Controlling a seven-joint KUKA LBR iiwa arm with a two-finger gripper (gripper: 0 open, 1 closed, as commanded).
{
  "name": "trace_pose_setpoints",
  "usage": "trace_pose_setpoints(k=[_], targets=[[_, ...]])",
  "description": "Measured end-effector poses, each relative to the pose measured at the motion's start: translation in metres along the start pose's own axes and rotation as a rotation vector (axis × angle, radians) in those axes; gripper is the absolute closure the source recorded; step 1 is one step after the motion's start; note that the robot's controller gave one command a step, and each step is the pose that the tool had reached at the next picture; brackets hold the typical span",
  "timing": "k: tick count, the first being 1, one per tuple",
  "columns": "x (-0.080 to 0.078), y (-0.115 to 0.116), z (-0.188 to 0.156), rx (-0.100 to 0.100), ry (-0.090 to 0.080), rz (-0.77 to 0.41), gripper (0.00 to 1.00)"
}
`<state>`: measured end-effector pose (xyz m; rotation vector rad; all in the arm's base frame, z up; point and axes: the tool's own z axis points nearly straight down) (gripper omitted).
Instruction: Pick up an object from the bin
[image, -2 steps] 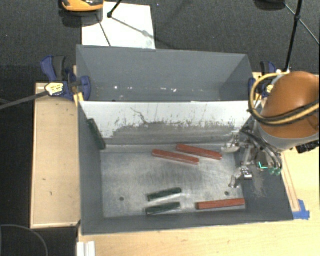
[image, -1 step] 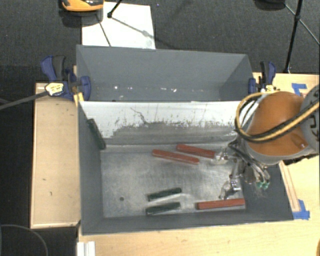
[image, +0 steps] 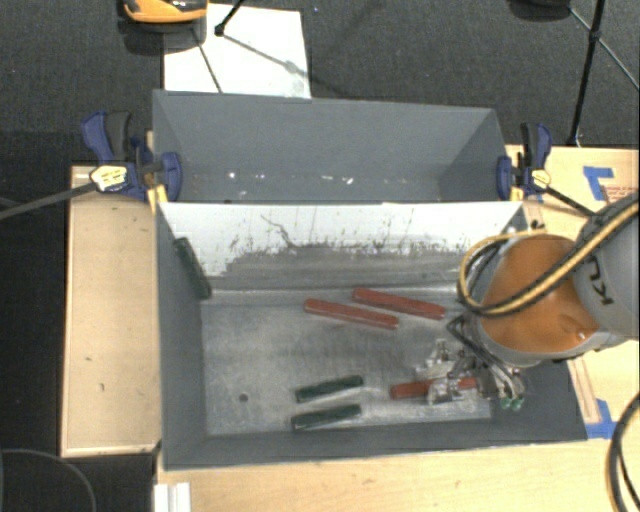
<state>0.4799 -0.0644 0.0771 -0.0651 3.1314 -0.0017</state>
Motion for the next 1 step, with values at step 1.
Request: trace_pose_setpoints(k=[1], targets=[[0.0000, 0.0000, 0.0000, 0.000, 0.000, -0.002, 1.00]])
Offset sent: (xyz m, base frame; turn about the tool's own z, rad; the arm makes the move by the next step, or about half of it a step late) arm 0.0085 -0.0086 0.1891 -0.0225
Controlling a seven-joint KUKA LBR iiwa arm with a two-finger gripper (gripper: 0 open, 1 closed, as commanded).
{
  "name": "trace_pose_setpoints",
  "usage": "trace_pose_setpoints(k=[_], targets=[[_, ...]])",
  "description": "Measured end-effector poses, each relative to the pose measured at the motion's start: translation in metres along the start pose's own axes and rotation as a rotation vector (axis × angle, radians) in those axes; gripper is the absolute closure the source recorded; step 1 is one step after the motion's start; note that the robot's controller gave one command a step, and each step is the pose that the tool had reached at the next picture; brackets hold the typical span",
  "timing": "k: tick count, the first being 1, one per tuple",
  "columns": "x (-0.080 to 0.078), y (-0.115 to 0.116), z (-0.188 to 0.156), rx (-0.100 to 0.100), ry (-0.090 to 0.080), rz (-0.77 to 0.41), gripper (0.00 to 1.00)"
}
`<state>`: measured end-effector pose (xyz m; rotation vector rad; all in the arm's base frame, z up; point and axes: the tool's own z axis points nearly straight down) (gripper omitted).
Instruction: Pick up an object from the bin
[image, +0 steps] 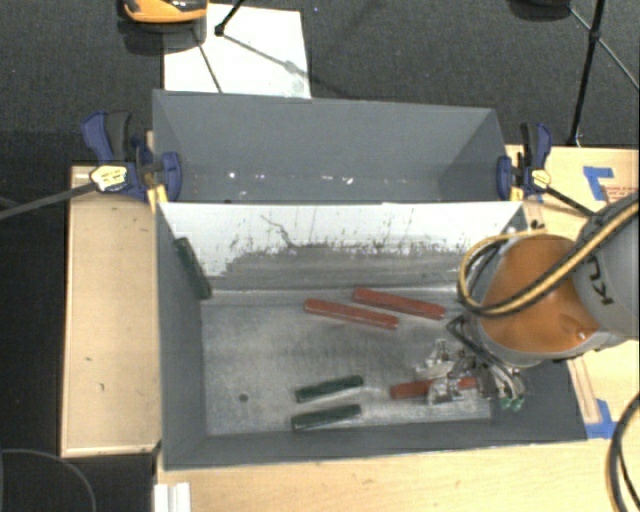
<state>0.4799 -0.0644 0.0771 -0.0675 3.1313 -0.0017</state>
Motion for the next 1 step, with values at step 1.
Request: trace_pose_setpoints(k=[1], targets=[[-0.0121, -0.0098, -0.1941, 0.001, -0.002, -0.014, 1.00]])
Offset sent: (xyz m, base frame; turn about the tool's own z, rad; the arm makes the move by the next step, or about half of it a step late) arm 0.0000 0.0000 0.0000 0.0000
